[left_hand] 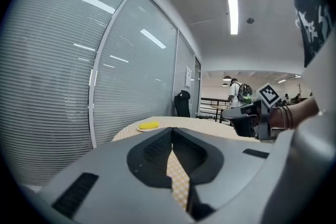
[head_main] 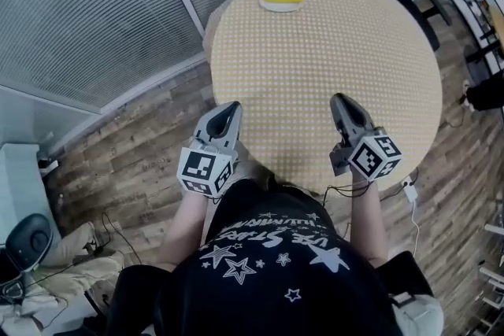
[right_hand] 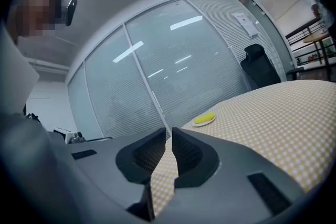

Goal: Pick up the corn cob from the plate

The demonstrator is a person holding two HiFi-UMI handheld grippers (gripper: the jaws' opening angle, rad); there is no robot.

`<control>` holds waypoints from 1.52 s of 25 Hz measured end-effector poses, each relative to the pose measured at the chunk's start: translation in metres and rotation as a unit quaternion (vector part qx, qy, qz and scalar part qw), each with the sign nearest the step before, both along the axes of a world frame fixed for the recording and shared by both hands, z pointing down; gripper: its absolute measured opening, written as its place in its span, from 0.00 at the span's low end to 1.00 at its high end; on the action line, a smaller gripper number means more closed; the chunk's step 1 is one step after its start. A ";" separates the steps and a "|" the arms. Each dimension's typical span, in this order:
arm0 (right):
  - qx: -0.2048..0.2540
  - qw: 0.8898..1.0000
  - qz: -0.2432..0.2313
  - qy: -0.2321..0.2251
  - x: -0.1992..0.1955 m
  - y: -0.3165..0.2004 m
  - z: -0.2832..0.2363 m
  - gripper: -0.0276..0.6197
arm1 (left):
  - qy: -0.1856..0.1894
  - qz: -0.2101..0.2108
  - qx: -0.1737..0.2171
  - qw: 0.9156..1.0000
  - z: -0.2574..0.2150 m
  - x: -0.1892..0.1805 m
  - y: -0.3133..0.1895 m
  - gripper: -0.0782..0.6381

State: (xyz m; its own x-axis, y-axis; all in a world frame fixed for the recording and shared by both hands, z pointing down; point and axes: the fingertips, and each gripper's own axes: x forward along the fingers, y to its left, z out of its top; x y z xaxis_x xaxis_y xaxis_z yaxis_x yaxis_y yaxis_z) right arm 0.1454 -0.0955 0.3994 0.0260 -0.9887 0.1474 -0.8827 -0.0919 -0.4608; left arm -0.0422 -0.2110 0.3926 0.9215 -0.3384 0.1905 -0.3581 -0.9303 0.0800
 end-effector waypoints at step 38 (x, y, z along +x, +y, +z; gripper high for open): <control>-0.246 0.929 -0.097 0.258 0.124 -0.334 0.077 0.38 | -0.024 0.081 -0.032 0.996 0.055 0.151 -0.295 0.12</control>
